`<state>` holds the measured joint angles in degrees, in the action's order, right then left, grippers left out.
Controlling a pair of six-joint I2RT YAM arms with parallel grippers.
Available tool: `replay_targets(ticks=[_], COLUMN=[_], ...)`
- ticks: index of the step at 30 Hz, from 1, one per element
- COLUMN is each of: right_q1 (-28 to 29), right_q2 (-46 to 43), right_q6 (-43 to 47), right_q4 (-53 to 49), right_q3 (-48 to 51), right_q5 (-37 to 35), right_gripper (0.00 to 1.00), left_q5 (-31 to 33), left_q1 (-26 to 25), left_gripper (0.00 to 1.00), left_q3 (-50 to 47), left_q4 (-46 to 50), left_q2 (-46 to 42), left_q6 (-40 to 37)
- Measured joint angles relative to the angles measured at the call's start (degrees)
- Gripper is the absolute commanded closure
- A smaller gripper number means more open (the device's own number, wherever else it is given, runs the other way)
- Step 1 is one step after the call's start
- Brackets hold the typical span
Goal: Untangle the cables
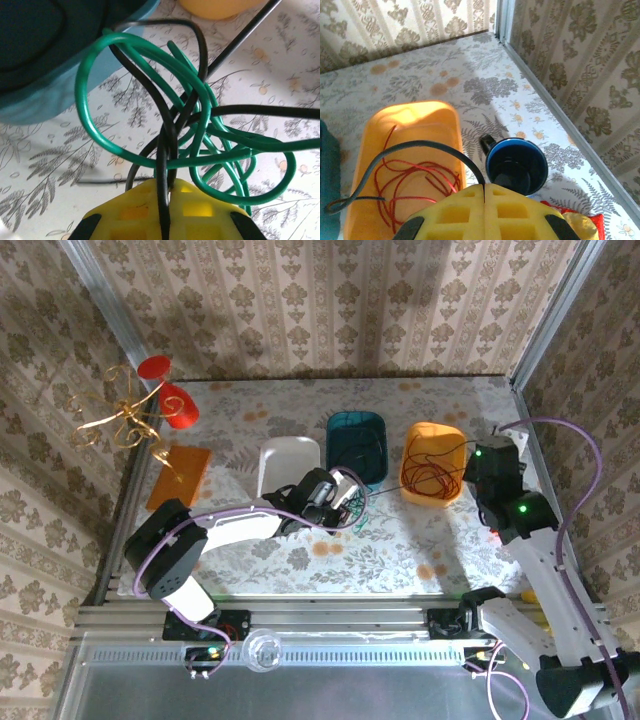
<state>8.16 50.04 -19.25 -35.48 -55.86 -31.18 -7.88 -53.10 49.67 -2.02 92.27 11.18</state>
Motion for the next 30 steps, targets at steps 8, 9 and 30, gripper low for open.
replay_targets(ticks=[8, 9, 30], right_q1=[-7.7, -8.8, -5.1], right_q2=[-1.7, -1.8, 5.3], right_q6=[-0.5, -0.5, -1.9], right_q4=[-0.7, -0.5, 5.5], right_q3=[-6.0, -7.1, -16.0], right_q5=[7.1, 7.1, 26.1], right_gripper=[1.0, 1.0, 1.0], left_q5=[-0.7, -0.3, 0.6], left_q1=[-0.1, 0.1, 0.7], left_gripper=[1.0, 1.0, 1.0], left_q3=[0.2, 0.0, -1.3], left_q4=[-1.5, -0.6, 1.0], left_q2=[0.0, 0.3, 1.6], left_q6=[0.0, 0.0, 0.1])
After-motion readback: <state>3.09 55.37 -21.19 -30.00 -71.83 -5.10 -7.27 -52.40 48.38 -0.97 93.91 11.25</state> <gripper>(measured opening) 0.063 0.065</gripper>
